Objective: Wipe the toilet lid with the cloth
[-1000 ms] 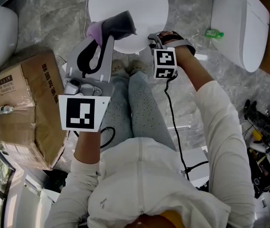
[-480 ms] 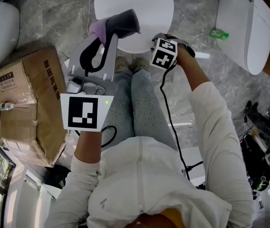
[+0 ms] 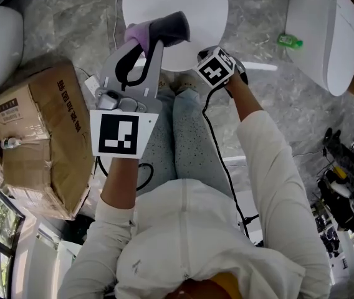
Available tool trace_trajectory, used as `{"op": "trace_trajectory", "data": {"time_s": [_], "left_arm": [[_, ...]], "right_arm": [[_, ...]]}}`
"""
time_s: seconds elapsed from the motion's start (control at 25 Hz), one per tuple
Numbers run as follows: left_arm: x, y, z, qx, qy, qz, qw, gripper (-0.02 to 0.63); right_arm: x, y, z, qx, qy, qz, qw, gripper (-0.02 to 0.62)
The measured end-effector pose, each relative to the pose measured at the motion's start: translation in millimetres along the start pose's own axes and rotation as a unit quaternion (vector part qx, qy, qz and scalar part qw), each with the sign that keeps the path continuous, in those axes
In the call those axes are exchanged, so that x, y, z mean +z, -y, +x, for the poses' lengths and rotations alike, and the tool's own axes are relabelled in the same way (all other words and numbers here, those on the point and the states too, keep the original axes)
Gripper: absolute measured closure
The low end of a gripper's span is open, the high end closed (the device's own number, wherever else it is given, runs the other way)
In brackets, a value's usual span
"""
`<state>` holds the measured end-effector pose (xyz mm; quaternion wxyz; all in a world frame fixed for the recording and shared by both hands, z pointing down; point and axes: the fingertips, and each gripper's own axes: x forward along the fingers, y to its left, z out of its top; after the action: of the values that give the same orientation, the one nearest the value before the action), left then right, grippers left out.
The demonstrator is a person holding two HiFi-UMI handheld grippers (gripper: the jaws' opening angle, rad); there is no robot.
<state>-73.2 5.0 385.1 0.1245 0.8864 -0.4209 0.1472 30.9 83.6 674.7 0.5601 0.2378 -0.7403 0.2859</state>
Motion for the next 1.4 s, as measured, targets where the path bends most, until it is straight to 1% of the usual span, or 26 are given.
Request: {"op": "trace_trajectory", "data": {"time_s": [0.08, 0.24, 0.4, 0.56, 0.72, 0.88, 1.16, 1.28, 1.4], "left_arm": [[-6, 1, 9, -0.008, -0.005, -0.002, 1.0000, 0.581], [-23, 0, 30, -0.021, -0.025, -0.016, 0.9993, 0.581], [-52, -2, 49, -0.032, -0.057, -0.020, 0.9976, 0.581], [-84, -7, 56, -0.045, -0.097, -0.018, 0.9941, 0.581], [-98, -11, 57, -0.048, -0.116, -0.019, 0.9919, 0.581], [-106, -11, 65, -0.056, -0.125, -0.018, 0.9904, 0.581], [-120, -9, 85, -0.058, -0.150, -0.021, 0.9867, 0.581], [-125, -12, 101, -0.052, -0.163, -0.034, 0.9848, 0.581], [-130, -19, 120, -0.043, -0.171, -0.049, 0.9831, 0.581]], "right_arm": [[-3, -1, 7, -0.013, -0.006, 0.012, 1.000, 0.580], [-6, 2, 15, -0.017, -0.010, 0.042, 0.999, 0.580], [-10, 3, 21, -0.033, -0.014, 0.043, 0.998, 0.580], [-11, 3, 28, -0.044, -0.022, 0.047, 0.998, 0.580], [-14, 2, 32, -0.059, -0.025, 0.059, 0.996, 0.580], [-20, 5, 41, -0.069, -0.029, 0.050, 0.996, 0.580], [-23, 4, 55, -0.031, -0.032, 0.064, 0.997, 0.580], [-25, 6, 61, -0.014, -0.034, 0.051, 0.998, 0.580], [-28, 6, 61, 0.008, -0.023, 0.046, 0.999, 0.580]]}}
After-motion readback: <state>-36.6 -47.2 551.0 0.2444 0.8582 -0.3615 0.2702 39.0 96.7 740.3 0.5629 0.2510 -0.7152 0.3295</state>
